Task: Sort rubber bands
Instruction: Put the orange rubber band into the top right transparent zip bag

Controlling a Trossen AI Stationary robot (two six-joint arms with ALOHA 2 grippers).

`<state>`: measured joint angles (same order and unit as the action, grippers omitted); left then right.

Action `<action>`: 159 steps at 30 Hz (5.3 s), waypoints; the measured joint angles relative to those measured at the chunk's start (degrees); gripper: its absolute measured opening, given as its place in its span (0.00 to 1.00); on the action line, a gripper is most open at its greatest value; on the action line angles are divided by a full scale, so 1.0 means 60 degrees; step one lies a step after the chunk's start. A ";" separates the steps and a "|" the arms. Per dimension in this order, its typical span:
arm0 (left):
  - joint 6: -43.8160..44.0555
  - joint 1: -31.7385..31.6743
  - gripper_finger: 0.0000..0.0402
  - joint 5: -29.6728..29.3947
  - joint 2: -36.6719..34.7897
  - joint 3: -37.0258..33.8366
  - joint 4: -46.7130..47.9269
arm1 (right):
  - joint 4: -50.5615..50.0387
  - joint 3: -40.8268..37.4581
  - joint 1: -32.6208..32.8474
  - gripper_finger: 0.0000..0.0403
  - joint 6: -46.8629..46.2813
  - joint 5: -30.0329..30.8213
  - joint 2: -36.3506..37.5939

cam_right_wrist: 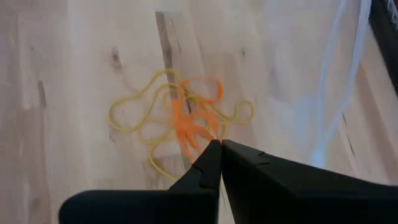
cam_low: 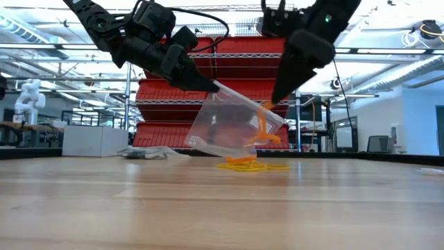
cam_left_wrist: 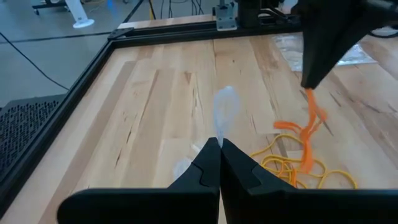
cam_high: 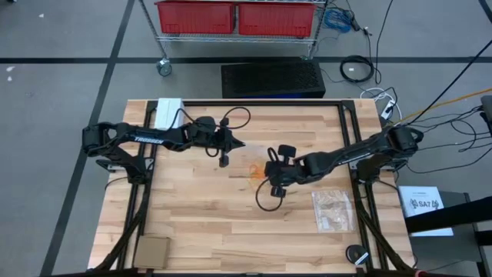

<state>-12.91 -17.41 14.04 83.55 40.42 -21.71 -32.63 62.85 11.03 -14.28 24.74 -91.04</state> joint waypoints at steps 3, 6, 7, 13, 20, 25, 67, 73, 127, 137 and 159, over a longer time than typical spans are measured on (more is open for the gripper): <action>0.0000 0.0000 0.00 -0.0003 0.0000 0.0000 0.0012 | -0.0161 0.0000 -0.0057 0.00 -0.0031 -0.0134 -0.0164; 0.0002 0.0000 0.00 -0.0002 0.0000 0.0000 0.0016 | -0.0586 0.0015 -0.0102 0.00 -0.0237 -0.0138 -0.0434; 0.0000 0.0000 0.00 -0.0002 0.0000 0.0000 0.0019 | -0.0793 0.0015 -0.0119 0.00 -0.0280 -0.0131 -0.0562; 0.0004 0.0000 0.00 -0.0004 0.0000 0.0000 -0.0012 | -0.0489 0.0015 -0.0256 0.00 -0.0138 -0.0176 -0.1553; 0.0007 0.0000 0.00 -0.0002 0.0000 0.0000 -0.0003 | 0.1721 0.0015 -0.0463 0.00 0.0864 -0.0969 -0.2330; 0.0005 0.0000 0.00 -0.0002 0.0000 0.0000 -0.0005 | 0.2736 0.0015 -0.0463 0.00 0.1466 -0.1188 -0.2312; -0.0004 0.0004 0.00 -0.0142 0.0000 0.0000 0.0210 | 0.1620 -0.0355 0.0754 0.00 0.0678 0.2164 -0.0869; -0.0004 0.0002 0.00 -0.0142 0.0000 0.0000 0.0212 | 0.1592 0.0053 0.0748 0.00 0.2021 0.3767 -0.0315; 0.0080 0.0004 0.00 -0.0142 0.0000 0.0000 0.0060 | 0.1243 0.0401 -0.0744 0.00 0.4524 0.2789 -0.0266; 0.0084 0.0075 0.00 -0.0142 -0.0004 0.0000 0.0020 | 0.1397 0.0401 -0.1238 0.00 0.4428 0.1777 -0.0613; 0.0051 0.0099 0.00 -0.0142 -0.0004 0.0000 -0.0088 | 0.2162 0.0415 -0.1746 0.18 0.3426 0.0604 -0.0531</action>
<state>-12.60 -16.82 13.19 83.53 40.42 -22.23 -19.65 65.34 0.55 6.27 28.36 -94.22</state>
